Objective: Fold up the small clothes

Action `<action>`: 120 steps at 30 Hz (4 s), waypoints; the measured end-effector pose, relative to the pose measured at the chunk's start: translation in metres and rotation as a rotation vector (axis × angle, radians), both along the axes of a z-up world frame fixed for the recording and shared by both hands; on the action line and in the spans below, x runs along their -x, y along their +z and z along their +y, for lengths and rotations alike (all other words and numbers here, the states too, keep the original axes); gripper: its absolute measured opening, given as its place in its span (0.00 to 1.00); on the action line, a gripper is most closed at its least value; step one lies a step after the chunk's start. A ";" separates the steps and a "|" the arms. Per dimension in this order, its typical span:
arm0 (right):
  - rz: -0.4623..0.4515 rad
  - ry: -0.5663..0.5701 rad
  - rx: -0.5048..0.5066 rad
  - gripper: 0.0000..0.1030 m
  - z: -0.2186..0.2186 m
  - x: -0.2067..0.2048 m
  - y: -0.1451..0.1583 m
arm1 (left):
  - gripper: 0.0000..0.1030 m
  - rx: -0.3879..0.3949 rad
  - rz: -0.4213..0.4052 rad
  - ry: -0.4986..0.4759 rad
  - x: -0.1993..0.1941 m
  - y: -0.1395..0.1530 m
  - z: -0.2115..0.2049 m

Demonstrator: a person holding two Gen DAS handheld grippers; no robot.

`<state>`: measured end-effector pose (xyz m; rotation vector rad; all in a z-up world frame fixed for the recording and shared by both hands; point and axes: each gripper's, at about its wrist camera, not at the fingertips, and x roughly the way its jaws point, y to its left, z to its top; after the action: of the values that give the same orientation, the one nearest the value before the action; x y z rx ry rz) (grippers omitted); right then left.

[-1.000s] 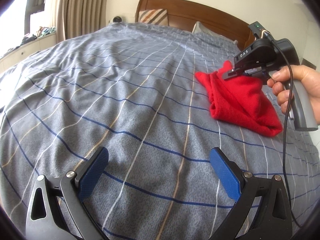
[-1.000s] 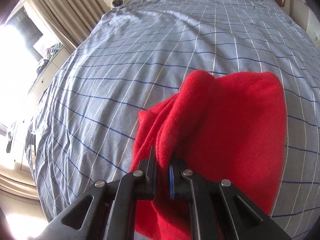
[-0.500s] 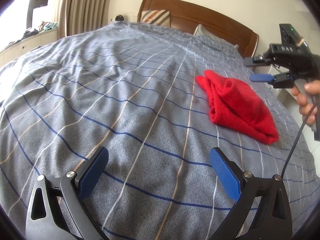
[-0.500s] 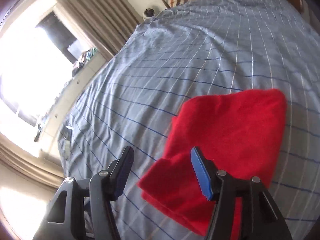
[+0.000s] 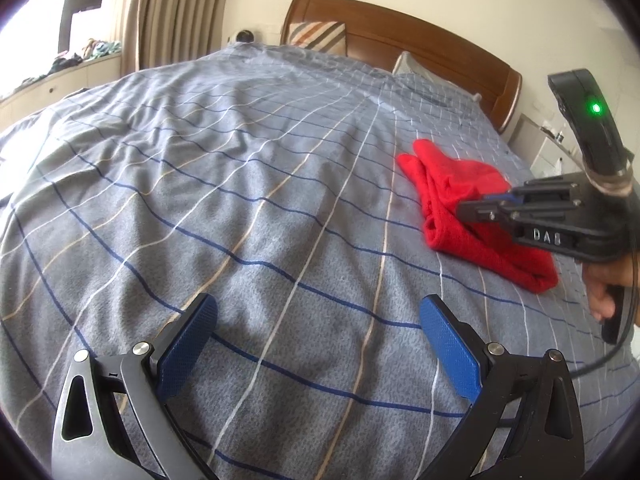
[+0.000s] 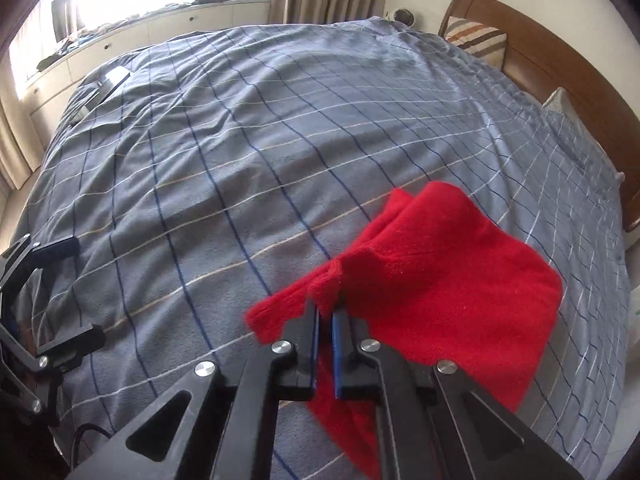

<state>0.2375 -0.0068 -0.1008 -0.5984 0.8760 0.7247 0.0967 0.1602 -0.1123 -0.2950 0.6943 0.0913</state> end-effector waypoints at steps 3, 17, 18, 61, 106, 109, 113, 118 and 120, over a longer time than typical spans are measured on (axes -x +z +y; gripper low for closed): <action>0.019 0.006 0.027 0.06 0.009 0.006 -0.019 | 0.98 0.006 0.011 0.000 -0.005 -0.002 -0.001; 0.107 -0.038 -0.255 0.30 -0.056 0.057 0.006 | 0.98 -0.023 0.020 -0.010 -0.003 -0.005 -0.008; 0.097 -0.067 -0.272 0.30 -0.069 0.058 0.011 | 0.98 -0.024 0.018 -0.011 -0.003 -0.004 -0.009; 0.070 -0.570 -0.511 0.30 -0.232 0.091 -0.057 | 0.04 0.104 0.109 -0.350 -0.113 -0.007 -0.063; -0.238 -0.420 -0.369 0.23 -0.105 -0.054 0.068 | 0.25 0.013 0.023 -0.408 -0.167 0.086 -0.074; -0.056 -0.484 -0.356 0.41 -0.114 -0.083 0.046 | 0.67 -0.073 0.124 -0.340 -0.181 0.062 -0.074; 0.003 -0.597 -0.312 0.72 -0.153 -0.068 0.016 | 0.71 -0.152 0.144 -0.265 -0.153 0.038 -0.060; -0.019 -0.624 -0.331 0.80 -0.192 -0.002 0.016 | 0.99 -0.320 0.001 -0.190 -0.091 0.068 -0.073; -0.040 -0.620 -0.335 0.85 -0.197 0.024 0.024 | 0.99 -0.369 -0.035 -0.189 -0.072 0.083 -0.084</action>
<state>0.2133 -0.2037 -0.0764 -0.0273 0.8191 0.2795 0.1682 0.0760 -0.0290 0.1224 0.6532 0.0327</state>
